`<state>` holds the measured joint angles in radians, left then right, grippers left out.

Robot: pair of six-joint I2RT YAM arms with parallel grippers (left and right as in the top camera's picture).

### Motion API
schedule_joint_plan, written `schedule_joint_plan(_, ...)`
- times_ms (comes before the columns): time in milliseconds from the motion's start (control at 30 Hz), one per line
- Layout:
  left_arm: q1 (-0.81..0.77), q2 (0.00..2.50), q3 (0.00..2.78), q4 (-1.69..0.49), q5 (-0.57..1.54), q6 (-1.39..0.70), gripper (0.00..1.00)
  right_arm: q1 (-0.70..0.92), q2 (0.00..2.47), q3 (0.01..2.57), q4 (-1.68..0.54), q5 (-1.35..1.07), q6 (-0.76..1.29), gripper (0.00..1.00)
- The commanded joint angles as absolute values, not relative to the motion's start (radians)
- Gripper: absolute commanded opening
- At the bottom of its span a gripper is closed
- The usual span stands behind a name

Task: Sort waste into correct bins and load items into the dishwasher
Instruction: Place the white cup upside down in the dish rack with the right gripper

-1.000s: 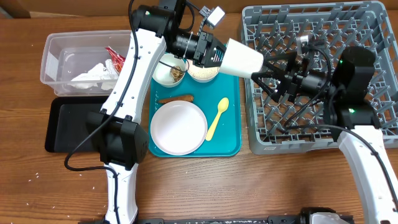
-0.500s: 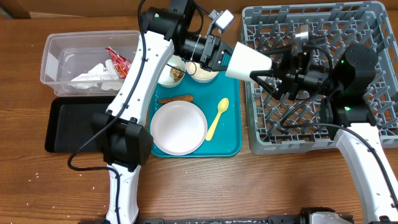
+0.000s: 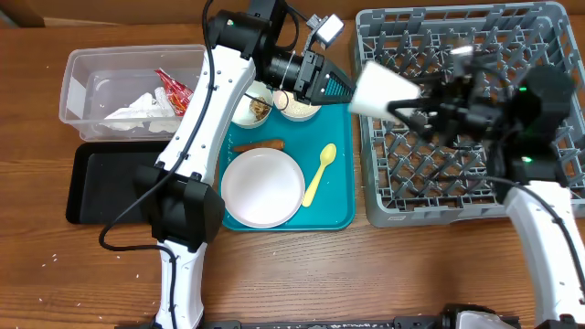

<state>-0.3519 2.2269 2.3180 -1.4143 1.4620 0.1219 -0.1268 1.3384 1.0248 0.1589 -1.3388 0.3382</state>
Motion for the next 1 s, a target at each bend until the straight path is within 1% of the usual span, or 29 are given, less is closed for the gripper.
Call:
schedule_joint_plan(0, -0.352, 2.214, 2.339, -1.409, 1.467, 0.111, 0.20, -0.288, 1.335, 1.033, 0.082, -1.391, 0.349, 0.45)
schedule_joint_plan(33, -0.352, 2.214, 2.339, -1.404, 1.465, 0.111, 0.21, -0.364, 1.335, 1.033, 0.025, -1.391, 0.350, 0.46)
schedule_joint_plan(133, -0.352, 2.214, 2.339, -1.377, 1.447, 0.111, 0.22, -0.484, 1.331, 1.033, -0.096, -1.390, 0.349, 0.46)
schedule_joint_plan(167, -0.352, 2.214, 2.339, -1.361, 1.417, 0.110, 0.22, -0.513, 1.322, 1.033, -0.138, -1.389, 0.348, 0.49)
schedule_joint_plan(233, -0.352, 2.214, 2.339, -1.330, 1.327, 0.092, 0.22, -0.534, 1.290, 1.033, -0.216, -1.348, 0.340, 0.49)
schedule_joint_plan(300, -0.352, 2.214, 2.339, -1.313, 1.218, 0.063, 0.22, -0.524, 1.234, 1.034, -0.331, -1.219, 0.320, 0.49)
schedule_joint_plan(367, -0.352, 2.214, 2.339, -1.304, 1.091, 0.042, 0.22, -0.499, 1.174, 1.040, -0.456, -1.072, 0.289, 0.49)
schedule_joint_plan(467, -0.352, 2.214, 2.339, -1.300, 0.852, 0.012, 0.23, -0.426, 1.070, 1.070, -0.661, -0.753, 0.271, 0.49)
schedule_joint_plan(500, -0.352, 2.214, 2.339, -1.301, 0.693, -0.020, 0.23, -0.372, 1.024, 1.094, -0.755, -0.590, 0.261, 0.50)
schedule_joint_plan(567, -0.352, 2.214, 2.339, -1.301, 0.537, -0.060, 0.23, -0.301, 0.986, 1.122, -0.845, -0.414, 0.262, 0.50)
schedule_joint_plan(600, -0.352, 2.214, 2.339, -1.303, 0.423, -0.083, 0.23, -0.234, 0.968, 1.145, -0.919, -0.269, 0.288, 0.50)
schedule_joint_plan(667, -0.352, 2.214, 2.339, -1.305, 0.303, -0.087, 0.24, -0.150, 0.971, 1.164, -1.003, -0.124, 0.321, 0.50)
schedule_joint_plan(733, -0.352, 2.214, 2.339, -1.306, 0.213, -0.094, 0.24, -0.088, 0.997, 1.164, -1.070, -0.039, 0.369, 0.50)
schedule_joint_plan(833, -0.352, 2.214, 2.339, -1.312, 0.143, -0.094, 0.25, -0.038, 1.078, 1.165, -1.124, -0.021, 0.422, 0.50)
schedule_joint_plan(900, -0.352, 2.214, 2.339, -1.321, 0.104, -0.094, 0.27, -0.012, 1.171, 1.165, -1.147, -0.023, 0.445, 0.53)
schedule_joint_plan(967, -0.352, 2.214, 2.339, -1.332, 0.089, -0.094, 0.27, -0.006, 1.232, 1.165, -1.168, -0.020, 0.466, 0.54)
